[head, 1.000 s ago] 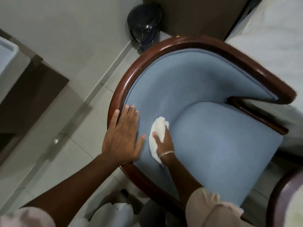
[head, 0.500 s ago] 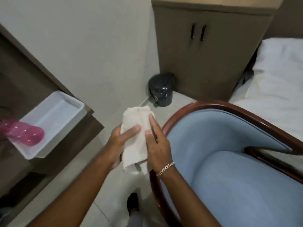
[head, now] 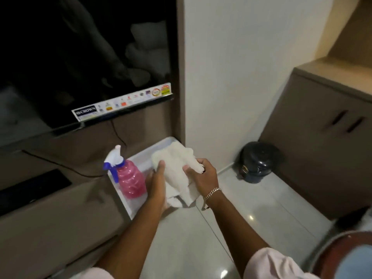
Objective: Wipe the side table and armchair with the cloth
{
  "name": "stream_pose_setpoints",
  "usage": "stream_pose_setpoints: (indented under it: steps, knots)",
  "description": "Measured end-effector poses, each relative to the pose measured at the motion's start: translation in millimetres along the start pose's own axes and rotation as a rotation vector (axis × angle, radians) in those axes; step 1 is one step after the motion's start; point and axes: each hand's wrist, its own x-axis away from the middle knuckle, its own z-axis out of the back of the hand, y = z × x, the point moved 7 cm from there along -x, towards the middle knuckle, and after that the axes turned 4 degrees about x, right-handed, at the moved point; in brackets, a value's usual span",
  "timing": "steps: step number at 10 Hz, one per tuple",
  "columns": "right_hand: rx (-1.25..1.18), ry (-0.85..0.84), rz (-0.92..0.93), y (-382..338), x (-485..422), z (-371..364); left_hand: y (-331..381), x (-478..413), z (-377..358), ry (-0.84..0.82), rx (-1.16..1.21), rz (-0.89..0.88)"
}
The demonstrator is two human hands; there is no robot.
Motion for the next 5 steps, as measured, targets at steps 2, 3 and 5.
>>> stream_pose_setpoints:
  steps: [2,3,5]
  knots:
    - [0.551,-0.247,-0.092,24.1,-68.9,-64.4,-16.4,-51.6,7.9,0.034,-0.326,0.024]
    - [0.765,-0.338,-0.08,33.1,-74.0,-74.2,-24.1,-52.4,4.7,-0.076,-0.484,-0.095]
    - [0.797,0.119,0.357,-30.7,-53.6,-1.4,9.0,-8.8,-51.9,-0.136,-0.809,-0.681]
